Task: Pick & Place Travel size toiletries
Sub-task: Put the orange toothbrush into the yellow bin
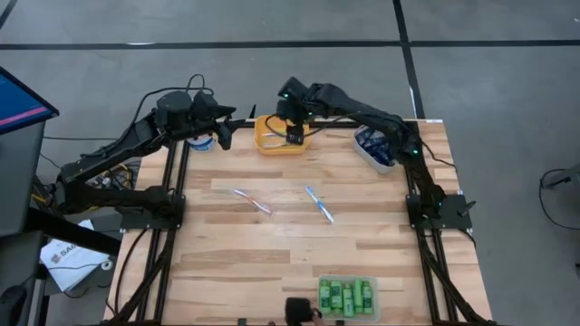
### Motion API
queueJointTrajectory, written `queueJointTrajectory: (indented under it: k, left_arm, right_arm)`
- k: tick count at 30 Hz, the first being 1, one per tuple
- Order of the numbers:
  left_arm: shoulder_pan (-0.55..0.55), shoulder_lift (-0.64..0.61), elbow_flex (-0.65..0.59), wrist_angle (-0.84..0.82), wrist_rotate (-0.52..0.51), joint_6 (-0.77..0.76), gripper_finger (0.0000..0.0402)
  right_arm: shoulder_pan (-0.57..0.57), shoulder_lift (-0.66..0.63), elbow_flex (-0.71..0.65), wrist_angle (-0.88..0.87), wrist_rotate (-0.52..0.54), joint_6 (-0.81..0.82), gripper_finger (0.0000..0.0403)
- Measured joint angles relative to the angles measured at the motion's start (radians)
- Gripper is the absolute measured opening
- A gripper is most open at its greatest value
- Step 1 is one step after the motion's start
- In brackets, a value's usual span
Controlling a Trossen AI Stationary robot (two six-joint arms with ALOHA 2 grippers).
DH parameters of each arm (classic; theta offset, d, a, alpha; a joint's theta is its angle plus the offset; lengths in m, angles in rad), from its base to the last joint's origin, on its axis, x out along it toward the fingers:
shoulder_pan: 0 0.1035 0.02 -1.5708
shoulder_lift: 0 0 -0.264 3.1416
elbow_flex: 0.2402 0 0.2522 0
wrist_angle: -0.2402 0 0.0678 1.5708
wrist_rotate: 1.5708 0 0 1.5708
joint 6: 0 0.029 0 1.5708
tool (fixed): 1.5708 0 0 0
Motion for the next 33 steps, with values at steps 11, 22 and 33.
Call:
queueJointTrajectory:
  k: [11,22,33]
  left_arm:
    - [-0.132,0.021,-0.163,-0.209,0.178,0.252,0.0246]
    - [-0.253,0.151,-0.513,0.120,0.167,0.317,0.0246]
    - [-0.277,0.433,-0.543,0.268,0.251,0.471,0.0246]
  right_arm:
    - [0.057,-0.251,0.000,-0.306,-0.138,0.164,0.0221]
    - [0.185,-0.411,0.000,-0.315,-0.189,0.177,0.0201]
    - [0.219,-0.427,-0.001,-0.364,-0.188,0.253,0.0198]
